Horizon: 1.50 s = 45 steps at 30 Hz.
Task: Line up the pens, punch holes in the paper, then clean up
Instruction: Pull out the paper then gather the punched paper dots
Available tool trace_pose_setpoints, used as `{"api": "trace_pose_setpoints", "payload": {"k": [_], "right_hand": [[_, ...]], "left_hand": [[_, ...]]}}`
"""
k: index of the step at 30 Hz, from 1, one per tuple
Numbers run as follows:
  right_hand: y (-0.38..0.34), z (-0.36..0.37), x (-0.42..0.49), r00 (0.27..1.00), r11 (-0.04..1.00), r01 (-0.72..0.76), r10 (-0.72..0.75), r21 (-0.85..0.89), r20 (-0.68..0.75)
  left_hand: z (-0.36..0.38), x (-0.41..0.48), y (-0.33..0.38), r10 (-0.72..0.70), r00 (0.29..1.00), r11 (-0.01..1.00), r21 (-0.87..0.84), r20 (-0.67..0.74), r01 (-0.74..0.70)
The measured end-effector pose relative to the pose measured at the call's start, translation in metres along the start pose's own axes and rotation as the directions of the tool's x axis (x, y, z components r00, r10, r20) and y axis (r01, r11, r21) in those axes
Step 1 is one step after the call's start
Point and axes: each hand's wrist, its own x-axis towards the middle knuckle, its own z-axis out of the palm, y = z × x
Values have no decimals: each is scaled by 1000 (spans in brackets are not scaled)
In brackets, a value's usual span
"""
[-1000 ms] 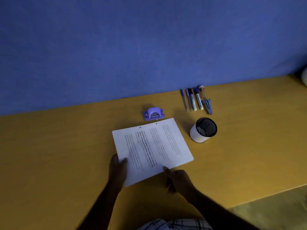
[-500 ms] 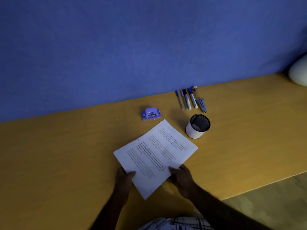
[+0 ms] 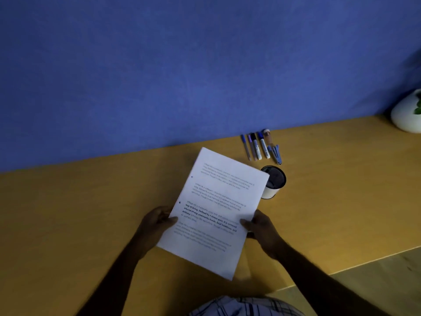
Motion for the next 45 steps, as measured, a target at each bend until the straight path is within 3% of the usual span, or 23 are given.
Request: {"api": "trace_pose_setpoints", "payload": {"k": [3, 7, 14, 19, 24, 27, 31, 35, 39, 42, 45], "right_hand": [[-21, -2, 7, 987, 984, 162, -160, -73, 27], [-54, 5, 7, 922, 918, 388, -387, -81, 33], [-74, 11, 8, 868, 867, 495, -496, -67, -3], [-74, 13, 6, 899, 897, 438, -438, -62, 15], [-78, 17, -1, 886, 886, 463, -463, -29, 4], [-78, 13, 0, 892, 890, 452, -452, -61, 12], [-69, 13, 1, 910, 904, 410, -415, -122, -12], [-65, 10, 3, 904, 894, 426, -428, -138, 12], [-41, -13, 7, 973, 955, 195, -217, -224, -78], [-14, -23, 2, 980, 925, 9, -84, -380, -182], [-1, -10, -1, 997, 981, -70, 65, -181, -34]], "left_hand": [[13, 1, 20, 132, 991, 989, 60, 27, -134], [28, -1, 39, 272, 953, 962, 54, -133, -267], [48, -12, 47, 351, 898, 926, -42, -265, -375], [60, -15, 47, 388, 878, 909, -41, -280, -415], [71, -20, 46, 370, 871, 899, -113, -323, -424], [67, -22, 45, 424, 845, 881, -67, -325, -468], [68, -23, 39, 340, 896, 919, -103, -286, -382], [72, -23, 43, 337, 893, 909, -145, -299, -392], [61, -28, 42, 319, 894, 864, -290, -316, -411], [54, -32, 41, 340, 890, 814, -379, -303, -440], [53, -34, 41, 355, 900, 752, -493, -254, -436]]}}
